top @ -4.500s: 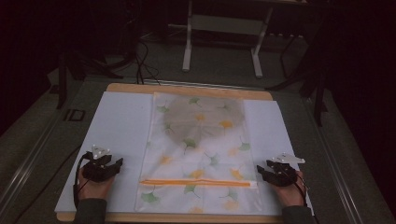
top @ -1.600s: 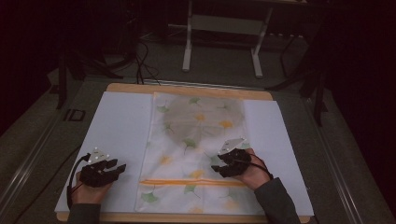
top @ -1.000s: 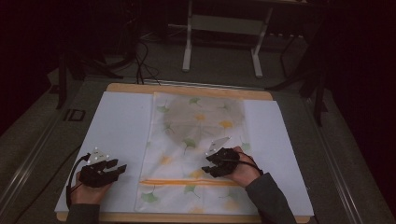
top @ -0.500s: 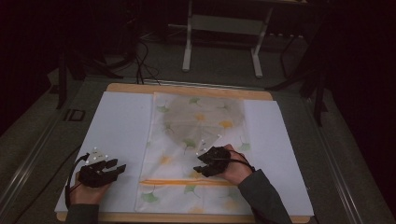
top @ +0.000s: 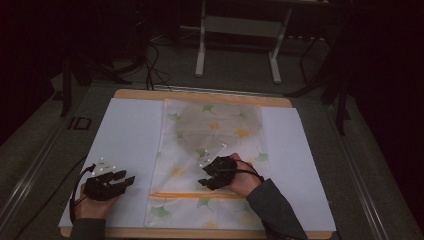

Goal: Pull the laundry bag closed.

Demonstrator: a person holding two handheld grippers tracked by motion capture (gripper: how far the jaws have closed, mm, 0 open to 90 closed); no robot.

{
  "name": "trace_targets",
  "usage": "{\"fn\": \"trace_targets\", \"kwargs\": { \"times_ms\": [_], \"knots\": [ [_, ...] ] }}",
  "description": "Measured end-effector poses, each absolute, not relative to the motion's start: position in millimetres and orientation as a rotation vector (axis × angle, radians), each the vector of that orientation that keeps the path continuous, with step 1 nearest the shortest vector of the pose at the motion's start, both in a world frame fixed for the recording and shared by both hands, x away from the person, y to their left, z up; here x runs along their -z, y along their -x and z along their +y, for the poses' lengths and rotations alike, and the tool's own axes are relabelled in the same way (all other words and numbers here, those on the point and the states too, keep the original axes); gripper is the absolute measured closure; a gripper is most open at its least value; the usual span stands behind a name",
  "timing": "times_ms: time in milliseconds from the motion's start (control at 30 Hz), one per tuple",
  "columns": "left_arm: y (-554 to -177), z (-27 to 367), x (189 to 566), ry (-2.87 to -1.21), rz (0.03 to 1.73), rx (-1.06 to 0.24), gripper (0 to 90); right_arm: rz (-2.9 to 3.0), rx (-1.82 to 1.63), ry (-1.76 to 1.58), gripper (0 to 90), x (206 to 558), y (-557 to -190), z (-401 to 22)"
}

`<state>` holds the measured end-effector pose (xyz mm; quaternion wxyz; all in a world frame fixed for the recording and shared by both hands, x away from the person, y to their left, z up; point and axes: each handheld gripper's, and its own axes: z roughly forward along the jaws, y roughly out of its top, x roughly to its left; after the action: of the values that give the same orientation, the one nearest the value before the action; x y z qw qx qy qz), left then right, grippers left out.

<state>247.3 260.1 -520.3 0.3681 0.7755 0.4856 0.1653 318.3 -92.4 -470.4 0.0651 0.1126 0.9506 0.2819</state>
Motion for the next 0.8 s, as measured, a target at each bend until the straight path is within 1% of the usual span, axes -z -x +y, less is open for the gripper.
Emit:
{"fn": "trace_targets", "kwargs": {
  "times_ms": [433, 800],
  "knots": [
    [-248, 260, 520, -2.002, 1.246, -0.421, 56.6, 2.892, -0.846, -0.276, 52.3, 470, -318, -73],
    [-247, 262, 520, -2.001, 1.252, -0.425, 57.0, 2.906, -0.874, -0.211, 55.9, 471, -313, -59]
  ]
}}
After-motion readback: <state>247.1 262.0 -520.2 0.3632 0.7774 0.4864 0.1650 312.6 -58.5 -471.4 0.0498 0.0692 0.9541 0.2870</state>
